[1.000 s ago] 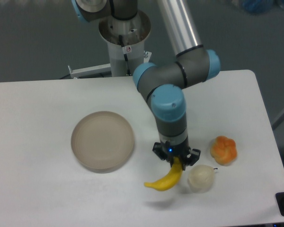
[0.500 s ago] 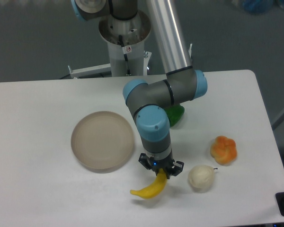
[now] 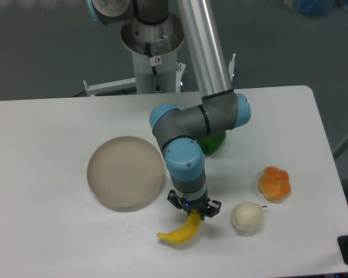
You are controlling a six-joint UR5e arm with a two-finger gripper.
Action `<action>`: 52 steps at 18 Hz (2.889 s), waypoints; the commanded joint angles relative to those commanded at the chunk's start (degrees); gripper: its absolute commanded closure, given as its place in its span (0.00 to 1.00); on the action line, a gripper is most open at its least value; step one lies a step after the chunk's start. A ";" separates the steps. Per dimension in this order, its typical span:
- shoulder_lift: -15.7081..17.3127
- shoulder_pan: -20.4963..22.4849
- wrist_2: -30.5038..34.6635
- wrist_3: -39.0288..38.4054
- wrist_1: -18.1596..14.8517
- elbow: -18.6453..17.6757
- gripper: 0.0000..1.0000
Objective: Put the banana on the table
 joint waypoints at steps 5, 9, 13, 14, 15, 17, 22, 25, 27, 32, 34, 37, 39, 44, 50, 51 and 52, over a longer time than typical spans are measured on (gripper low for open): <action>-0.35 0.00 0.00 0.00 0.00 0.00 0.60; -0.61 0.00 0.09 0.09 0.00 -0.26 0.59; -0.70 0.09 0.09 0.09 0.00 -0.09 0.59; -0.70 0.09 0.09 0.09 0.00 -0.09 0.59; -0.79 0.00 0.09 0.09 0.00 -0.17 0.59; -0.70 0.09 0.18 0.00 0.00 -0.18 0.59; -0.88 0.09 0.18 0.00 0.00 0.00 0.53; -0.79 0.26 0.18 0.09 0.00 0.17 0.29; -0.44 0.35 0.18 0.00 -0.09 0.79 0.00; 1.93 2.02 0.09 0.09 -0.18 2.89 0.00; 2.28 2.81 0.09 0.17 -0.09 4.74 0.00; 2.46 4.65 0.00 1.74 -0.09 7.64 0.00; 2.20 6.49 0.17 8.83 -0.09 8.09 0.00; 2.81 13.96 -0.44 25.19 -0.09 10.01 0.00; 2.64 16.00 -0.18 36.29 -0.18 12.13 0.00; 2.64 16.00 -0.18 36.56 -0.18 12.13 0.00; 2.64 16.00 -0.18 36.56 -0.18 12.04 0.00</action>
